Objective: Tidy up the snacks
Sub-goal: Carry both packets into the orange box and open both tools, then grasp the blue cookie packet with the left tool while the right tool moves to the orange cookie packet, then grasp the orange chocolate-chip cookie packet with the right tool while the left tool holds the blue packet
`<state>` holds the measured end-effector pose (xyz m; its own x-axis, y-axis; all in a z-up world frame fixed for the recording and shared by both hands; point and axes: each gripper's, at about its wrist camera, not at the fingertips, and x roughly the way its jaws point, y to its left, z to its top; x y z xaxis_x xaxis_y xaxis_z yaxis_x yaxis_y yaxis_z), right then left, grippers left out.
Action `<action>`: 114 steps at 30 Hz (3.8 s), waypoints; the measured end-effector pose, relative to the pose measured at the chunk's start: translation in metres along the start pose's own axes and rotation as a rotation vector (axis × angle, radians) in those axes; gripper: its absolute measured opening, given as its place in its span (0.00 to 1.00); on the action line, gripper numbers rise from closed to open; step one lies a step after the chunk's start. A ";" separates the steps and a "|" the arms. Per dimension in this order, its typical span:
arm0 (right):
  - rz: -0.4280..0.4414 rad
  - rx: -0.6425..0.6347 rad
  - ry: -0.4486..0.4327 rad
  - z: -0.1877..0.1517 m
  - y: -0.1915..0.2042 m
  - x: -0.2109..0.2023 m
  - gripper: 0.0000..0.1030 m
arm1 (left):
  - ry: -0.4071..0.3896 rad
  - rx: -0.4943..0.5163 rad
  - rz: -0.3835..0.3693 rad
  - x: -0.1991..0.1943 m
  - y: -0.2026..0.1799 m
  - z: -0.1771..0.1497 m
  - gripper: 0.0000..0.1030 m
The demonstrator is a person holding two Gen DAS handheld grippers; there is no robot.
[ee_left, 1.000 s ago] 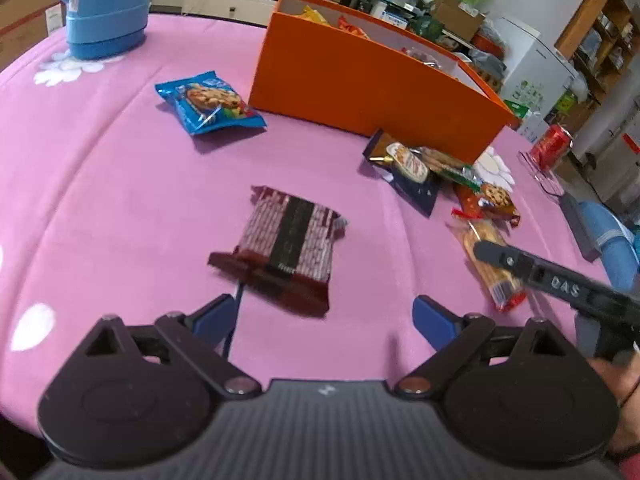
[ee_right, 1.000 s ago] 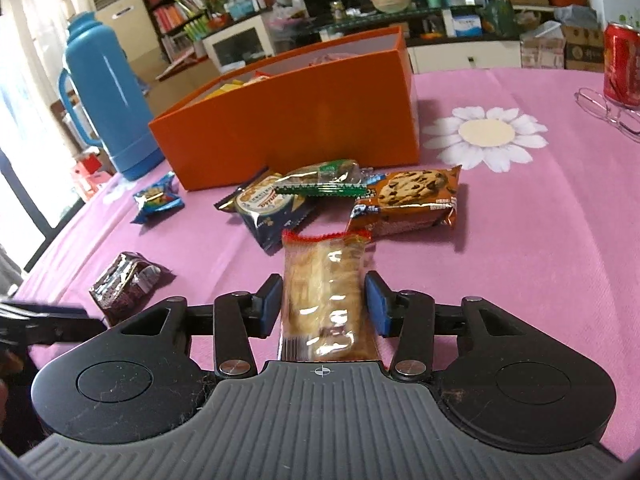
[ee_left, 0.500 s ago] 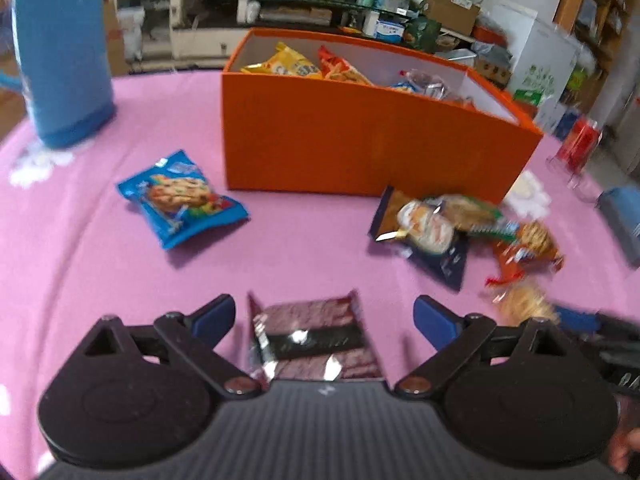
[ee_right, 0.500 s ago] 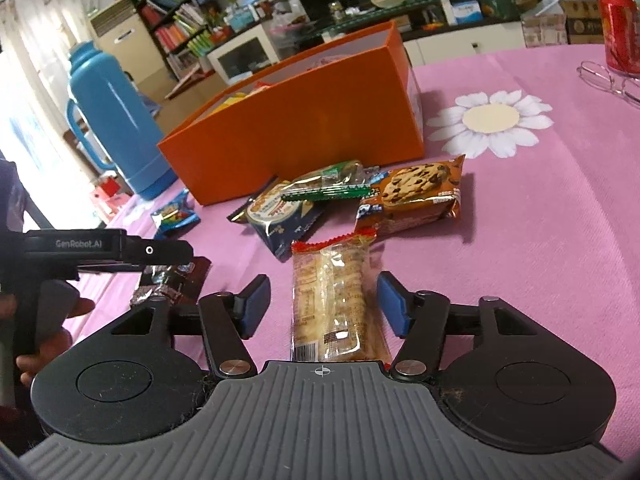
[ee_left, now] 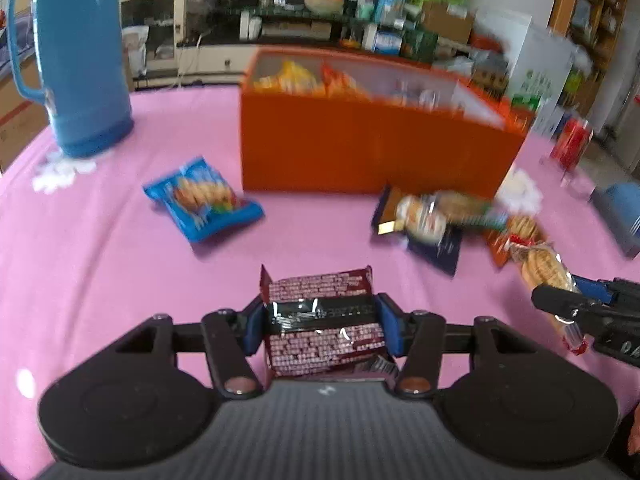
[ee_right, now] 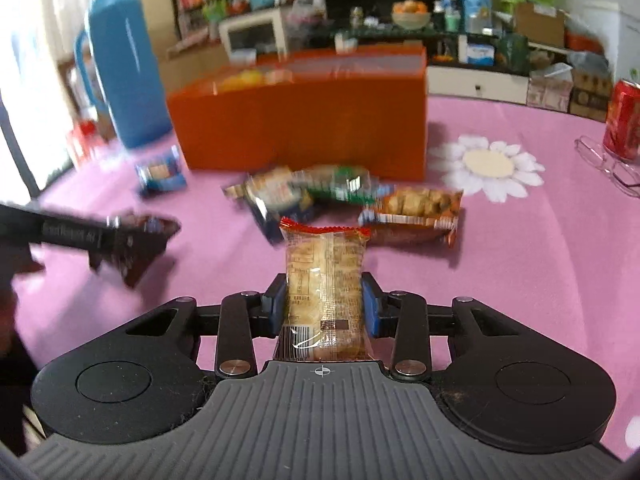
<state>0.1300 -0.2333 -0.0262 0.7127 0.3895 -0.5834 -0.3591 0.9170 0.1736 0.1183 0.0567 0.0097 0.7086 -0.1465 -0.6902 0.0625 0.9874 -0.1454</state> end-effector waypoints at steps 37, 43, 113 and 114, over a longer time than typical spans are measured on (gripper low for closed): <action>-0.069 -0.054 -0.155 0.165 -0.012 0.041 0.96 | -0.238 0.033 -0.039 0.020 -0.021 0.131 0.99; 0.024 0.022 -0.068 0.080 -0.007 0.008 0.96 | -0.076 -0.050 -0.015 0.015 -0.009 0.029 0.99; -0.062 0.209 -0.001 0.018 -0.060 0.027 0.96 | 0.012 -0.165 0.300 0.060 0.053 0.006 0.99; -0.063 0.198 0.002 0.018 -0.059 0.027 0.96 | 0.020 -0.118 0.305 0.065 0.049 0.007 0.99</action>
<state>0.1814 -0.2757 -0.0385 0.7290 0.3305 -0.5994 -0.1882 0.9387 0.2888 0.1723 0.0959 -0.0372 0.6682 0.1530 -0.7280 -0.2337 0.9723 -0.0102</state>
